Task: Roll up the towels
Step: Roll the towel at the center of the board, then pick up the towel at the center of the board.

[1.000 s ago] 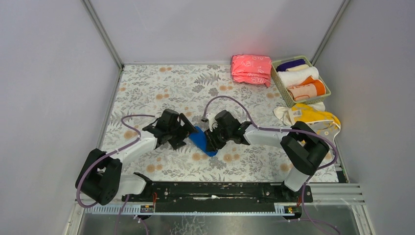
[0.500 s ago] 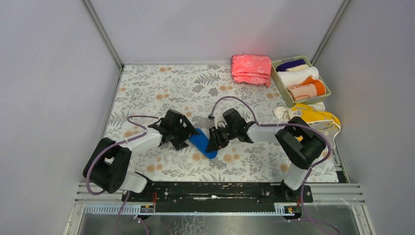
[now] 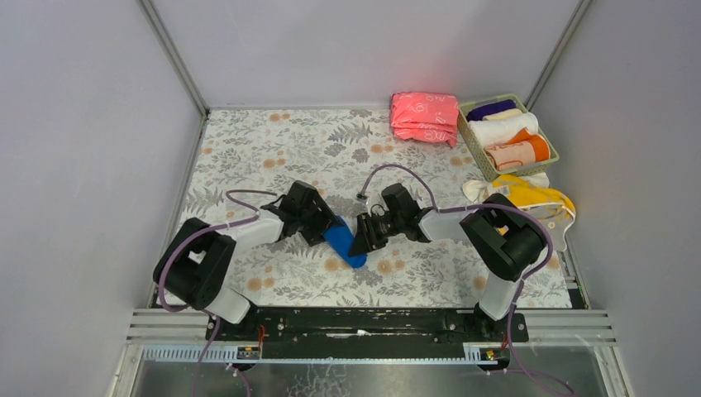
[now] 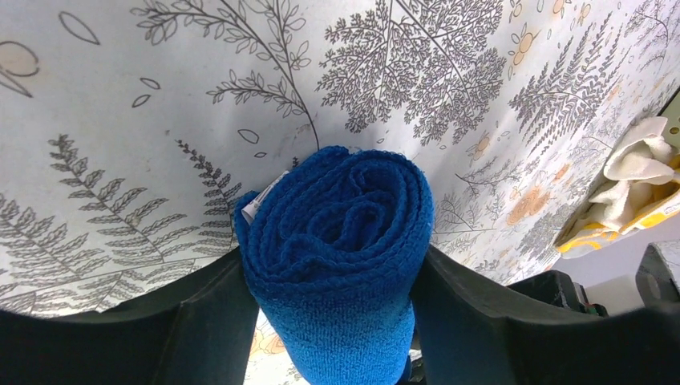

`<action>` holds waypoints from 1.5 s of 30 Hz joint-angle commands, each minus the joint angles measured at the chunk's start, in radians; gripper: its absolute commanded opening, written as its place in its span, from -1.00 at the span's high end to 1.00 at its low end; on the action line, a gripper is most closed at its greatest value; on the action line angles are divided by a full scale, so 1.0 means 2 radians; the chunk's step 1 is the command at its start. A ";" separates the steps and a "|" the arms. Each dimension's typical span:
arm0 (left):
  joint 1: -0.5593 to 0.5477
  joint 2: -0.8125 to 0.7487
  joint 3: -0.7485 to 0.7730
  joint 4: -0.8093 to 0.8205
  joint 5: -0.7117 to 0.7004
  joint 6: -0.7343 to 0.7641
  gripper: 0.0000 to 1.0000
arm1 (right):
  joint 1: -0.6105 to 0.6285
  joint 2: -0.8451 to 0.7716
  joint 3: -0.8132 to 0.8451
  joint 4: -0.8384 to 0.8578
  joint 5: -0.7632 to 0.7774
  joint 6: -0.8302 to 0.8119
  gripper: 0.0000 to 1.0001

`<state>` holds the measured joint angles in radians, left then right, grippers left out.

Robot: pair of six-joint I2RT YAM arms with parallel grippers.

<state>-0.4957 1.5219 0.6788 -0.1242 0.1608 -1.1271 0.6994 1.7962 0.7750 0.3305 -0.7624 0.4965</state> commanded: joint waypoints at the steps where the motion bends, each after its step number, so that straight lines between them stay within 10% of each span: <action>1: -0.009 0.038 -0.016 -0.018 -0.034 0.012 -0.20 | 0.002 0.012 -0.027 -0.064 0.047 -0.002 0.31; 21: -0.041 0.069 0.021 -0.101 -0.082 0.057 0.07 | 0.146 -0.178 0.080 -0.260 0.464 -0.118 -0.40; 45: -0.053 0.080 0.023 -0.089 -0.068 0.053 0.02 | 0.200 0.017 0.123 -0.208 0.484 -0.146 -0.44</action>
<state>-0.5827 1.6077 0.7715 -0.1509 0.0635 -1.0641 1.0851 1.7786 1.0016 -0.1062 0.1913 0.2092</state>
